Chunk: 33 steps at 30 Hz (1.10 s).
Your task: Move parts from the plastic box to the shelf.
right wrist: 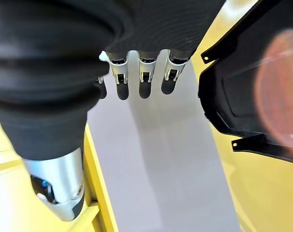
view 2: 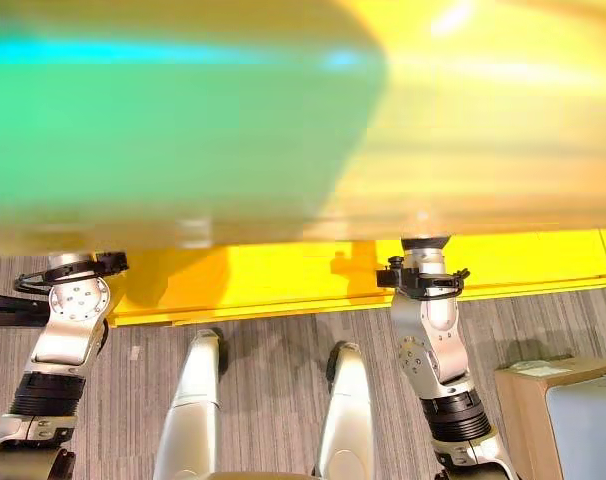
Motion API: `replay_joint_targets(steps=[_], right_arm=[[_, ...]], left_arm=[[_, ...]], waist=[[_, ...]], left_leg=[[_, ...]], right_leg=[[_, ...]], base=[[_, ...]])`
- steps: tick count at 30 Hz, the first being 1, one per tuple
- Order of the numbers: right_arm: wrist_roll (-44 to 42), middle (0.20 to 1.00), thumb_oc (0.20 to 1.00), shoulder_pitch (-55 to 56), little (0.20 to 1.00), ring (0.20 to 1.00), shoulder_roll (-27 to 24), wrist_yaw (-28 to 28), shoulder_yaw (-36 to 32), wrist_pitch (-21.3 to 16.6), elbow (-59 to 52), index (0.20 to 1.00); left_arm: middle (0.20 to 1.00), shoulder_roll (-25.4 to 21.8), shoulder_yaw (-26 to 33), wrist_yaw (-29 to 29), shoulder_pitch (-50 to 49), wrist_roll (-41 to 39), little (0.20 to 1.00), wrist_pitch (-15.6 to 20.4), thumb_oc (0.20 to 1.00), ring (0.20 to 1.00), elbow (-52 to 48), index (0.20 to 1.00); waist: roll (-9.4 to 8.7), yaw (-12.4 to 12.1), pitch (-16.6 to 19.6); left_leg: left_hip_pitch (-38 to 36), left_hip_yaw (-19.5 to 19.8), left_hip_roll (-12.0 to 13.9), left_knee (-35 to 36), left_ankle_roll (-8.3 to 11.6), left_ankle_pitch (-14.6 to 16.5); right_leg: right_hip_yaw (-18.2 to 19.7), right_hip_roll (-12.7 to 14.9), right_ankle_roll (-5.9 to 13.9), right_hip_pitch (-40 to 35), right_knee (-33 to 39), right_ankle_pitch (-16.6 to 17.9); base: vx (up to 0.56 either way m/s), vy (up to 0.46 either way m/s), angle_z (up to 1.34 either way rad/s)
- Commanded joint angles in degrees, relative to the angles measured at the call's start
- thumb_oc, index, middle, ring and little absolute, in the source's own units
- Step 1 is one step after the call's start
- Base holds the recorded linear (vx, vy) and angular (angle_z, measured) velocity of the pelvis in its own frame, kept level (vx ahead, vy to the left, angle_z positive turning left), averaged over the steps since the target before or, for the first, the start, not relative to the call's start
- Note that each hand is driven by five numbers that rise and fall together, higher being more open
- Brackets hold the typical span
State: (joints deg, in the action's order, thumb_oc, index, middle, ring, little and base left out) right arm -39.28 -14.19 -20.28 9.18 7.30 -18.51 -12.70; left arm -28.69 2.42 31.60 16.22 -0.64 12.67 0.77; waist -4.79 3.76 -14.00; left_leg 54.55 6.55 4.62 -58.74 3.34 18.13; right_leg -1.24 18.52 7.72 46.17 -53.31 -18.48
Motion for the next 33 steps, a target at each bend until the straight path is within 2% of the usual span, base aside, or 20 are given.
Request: replay_joint_targets(steps=[1, 4, 9, 17, 22, 28, 29, 31, 33], right_arm=[[-1.1, 1.0, 1.0, -3.4, 1.0, 1.0, -0.9, -0.4, -1.9, -2.8, -2.2, 1.0], [-0.6, 1.0, 1.0, -4.0, 1.0, 1.0, -0.6, 0.0, -1.8, -3.1, -2.3, 1.0], [-0.3, 1.0, 1.0, -4.7, 1.0, 1.0, -0.5, 0.4, -1.3, -3.0, -2.1, 1.0], [0.1, 1.0, 1.0, -7.6, 1.0, 1.0, -0.5, 1.8, -0.7, -3.5, -0.5, 1.0], [0.5, 1.0, 1.0, -10.8, 1.0, 1.0, -1.3, 3.3, -0.3, -3.6, 0.8, 1.0], [0.2, 1.0, 1.0, -13.2, 1.0, 1.0, -2.0, 3.5, 0.6, -3.2, 2.3, 1.0], [-0.2, 1.0, 1.0, -14.4, 1.0, 1.0, -2.0, 3.4, 1.6, -3.0, 3.3, 1.0], [-0.2, 1.0, 1.0, -14.6, 1.0, 1.0, -2.0, 3.3, 1.5, -3.0, 3.5, 1.0], [-1.4, 1.0, 1.0, -15.4, 1.0, 1.0, -1.9, 2.9, 2.7, -2.8, 4.2, 1.0]], left_arm=[[0.2, -2.0, 0.5, 0.6, 2.9, 0.3, 0.2, 3.7, 0.2, 0.2, -3.5, 0.2], [0.2, -1.7, 0.4, 0.9, 3.0, 0.7, 0.2, 3.6, 0.2, 0.2, -3.5, 0.2], [0.2, -1.3, 0.4, 1.6, 3.3, 1.1, 0.2, 3.4, 0.2, 0.2, -3.6, 0.2], [0.2, -1.2, 1.2, 4.5, 4.4, 1.3, 0.2, 3.2, 0.2, 0.2, -2.2, 0.2], [0.2, -2.9, 0.9, 6.9, 7.7, 2.4, 0.2, 2.1, 0.2, 0.2, -0.3, 0.2], [0.2, -6.0, -2.0, 5.9, 11.8, 4.7, 0.2, 0.0, 0.2, 0.2, 2.5, 0.2], [0.2, -7.5, -4.3, 5.3, 14.8, 4.3, 0.2, -0.8, 0.2, 0.2, 6.4, 0.2], [0.2, -7.7, -4.6, 5.4, 15.3, 4.2, 0.2, -0.6, 0.2, 0.2, 6.9, 0.2], [0.2, -9.4, -8.2, 2.9, 20.4, 0.9, 0.2, -1.7, 0.2, 0.2, 13.7, 0.2]], waist=[[2.65, -0.8, 2.7], [2.97, -0.8, 2.8], [3.09, -0.9, 3.0], [3.14, -1.1, 3.4], [2.91, -1.1, 2.9], [2.84, -0.8, 2.6], [2.85, -0.5, 2.8], [2.75, -0.5, 2.7], [2.82, 0.1, 2.9]], left_leg=[[-1.4, -0.2, 0.4, 0.5, -1.51, 3.6], [-0.2, -0.3, 0.2, -3.1, -1.8, 5.5], [1.7, -0.4, 0.0, -6.0, -2.25, 7.0], [6.2, -0.7, -0.4, -9.6, -2.82, 7.9], [9.5, -0.7, -0.6, -12.3, -2.89, 8.3], [11.2, -0.7, -0.7, -13.6, -2.96, 8.5], [11.4, -0.6, -0.6, -13.7, -2.94, 8.4], [11.5, -0.6, -0.6, -13.7, -2.94, 8.4], [11.8, -0.6, -0.6, -13.6, -2.88, 8.2]], right_leg=[[1.4, -0.9, -4.69, 4.9, -5.3, -3.6], [2.0, -0.8, -5.01, 6.2, -8.9, -5.5], [2.8, -0.9, -5.19, 8.0, -11.6, -6.8], [3.7, -1.0, -5.19, 12.3, -14.9, -7.5], [4.1, -1.0, -5.26, 15.3, -17.4, -8.0], [4.2, -1.6, -5.33, 17.0, -19.1, -8.6], [4.3, -1.7, -5.31, 17.4, -19.2, -8.6], [4.3, -1.7, -5.32, 17.5, -19.2, -8.6], [4.4, -2.0, -5.38, 17.9, -19.2, -8.3]], base=[[0.0, 0.0, 0.0], [0.0, 0.007, -0.03], [0.0, 0.002, -0.01], [0.0, 0.0, 0.0], [0.0, 0.0, 0.0], [0.0, 0.0, 0.0], [0.0, 0.0, 0.0], [0.0, 0.0, 0.0], [0.0, 0.0, 0.0]])
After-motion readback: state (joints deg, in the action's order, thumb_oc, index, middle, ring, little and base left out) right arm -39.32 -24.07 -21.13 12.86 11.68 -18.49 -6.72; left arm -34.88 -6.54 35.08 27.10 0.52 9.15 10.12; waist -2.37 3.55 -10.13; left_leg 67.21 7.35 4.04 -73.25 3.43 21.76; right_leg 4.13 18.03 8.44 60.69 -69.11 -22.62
